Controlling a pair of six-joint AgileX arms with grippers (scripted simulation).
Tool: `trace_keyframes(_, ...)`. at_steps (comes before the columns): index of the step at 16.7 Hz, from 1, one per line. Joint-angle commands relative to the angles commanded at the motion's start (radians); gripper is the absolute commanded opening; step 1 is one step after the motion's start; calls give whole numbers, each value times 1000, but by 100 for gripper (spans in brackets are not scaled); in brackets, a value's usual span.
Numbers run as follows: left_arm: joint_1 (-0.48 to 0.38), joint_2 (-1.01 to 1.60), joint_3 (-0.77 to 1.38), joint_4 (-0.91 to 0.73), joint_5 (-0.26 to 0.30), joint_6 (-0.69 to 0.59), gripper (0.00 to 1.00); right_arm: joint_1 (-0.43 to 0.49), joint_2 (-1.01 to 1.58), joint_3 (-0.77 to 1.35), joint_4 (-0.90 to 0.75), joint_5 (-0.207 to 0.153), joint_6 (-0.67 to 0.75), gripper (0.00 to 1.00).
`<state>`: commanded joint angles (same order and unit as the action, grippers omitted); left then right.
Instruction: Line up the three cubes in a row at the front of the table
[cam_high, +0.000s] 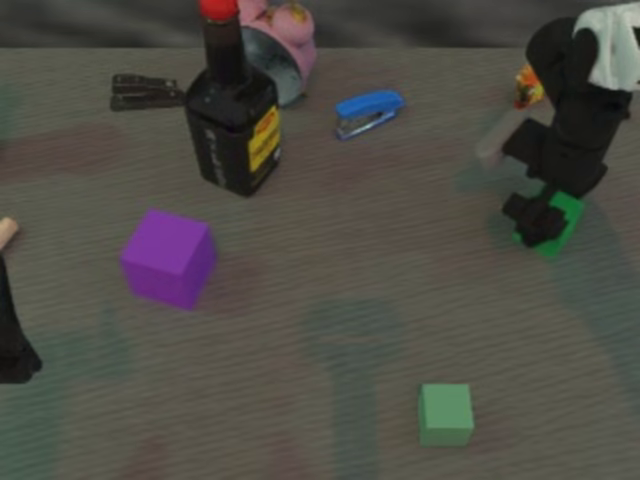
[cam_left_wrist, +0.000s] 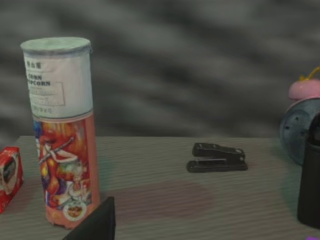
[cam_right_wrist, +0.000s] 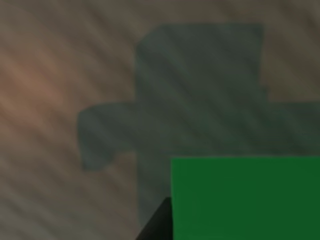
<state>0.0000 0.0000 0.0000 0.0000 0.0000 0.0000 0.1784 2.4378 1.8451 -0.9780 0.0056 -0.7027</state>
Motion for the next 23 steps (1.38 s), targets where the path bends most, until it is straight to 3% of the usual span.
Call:
trace_keyframes(9,0,0,0,0,0,0,100,2,-27,4,-18,-10,9,0)
trace_keyframes(17,0,0,0,0,0,0,100,11,-87,156,-235,-10,7,0)
trace_keyframes(23,0,0,0,0,0,0,100,21,-97,153,-241,-11,10,0)
